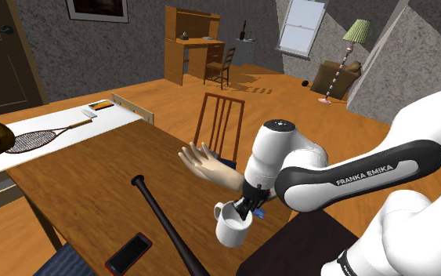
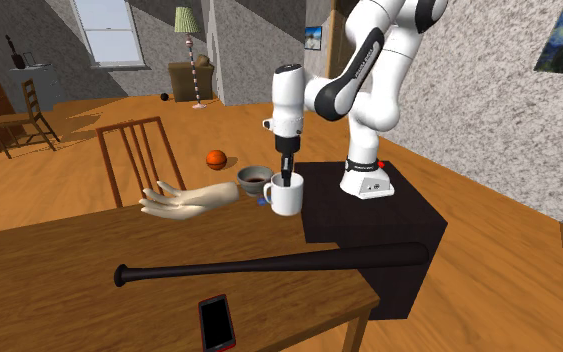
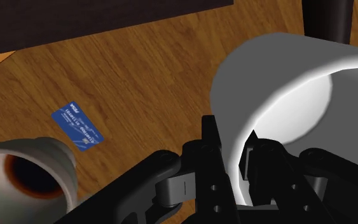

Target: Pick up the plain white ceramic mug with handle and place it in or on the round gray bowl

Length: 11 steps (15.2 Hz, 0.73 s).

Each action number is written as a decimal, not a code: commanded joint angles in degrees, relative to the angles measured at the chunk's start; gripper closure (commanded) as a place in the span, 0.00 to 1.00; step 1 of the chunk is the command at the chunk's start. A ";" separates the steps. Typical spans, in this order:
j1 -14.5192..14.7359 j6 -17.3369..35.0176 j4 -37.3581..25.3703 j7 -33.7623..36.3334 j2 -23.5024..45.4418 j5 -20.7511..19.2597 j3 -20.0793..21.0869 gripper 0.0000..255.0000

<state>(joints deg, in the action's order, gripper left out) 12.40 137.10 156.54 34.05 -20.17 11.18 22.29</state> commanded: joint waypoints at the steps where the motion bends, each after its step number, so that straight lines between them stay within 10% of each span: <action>1: -0.70 -0.73 0.29 -1.74 -0.92 -0.32 -1.33 1.00; 11: -9.69 -1.71 0.03 -17.25 -1.01 -6.40 -13.03 1.00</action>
<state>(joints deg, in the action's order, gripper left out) 3.51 135.82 157.09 18.14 -21.27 5.37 10.26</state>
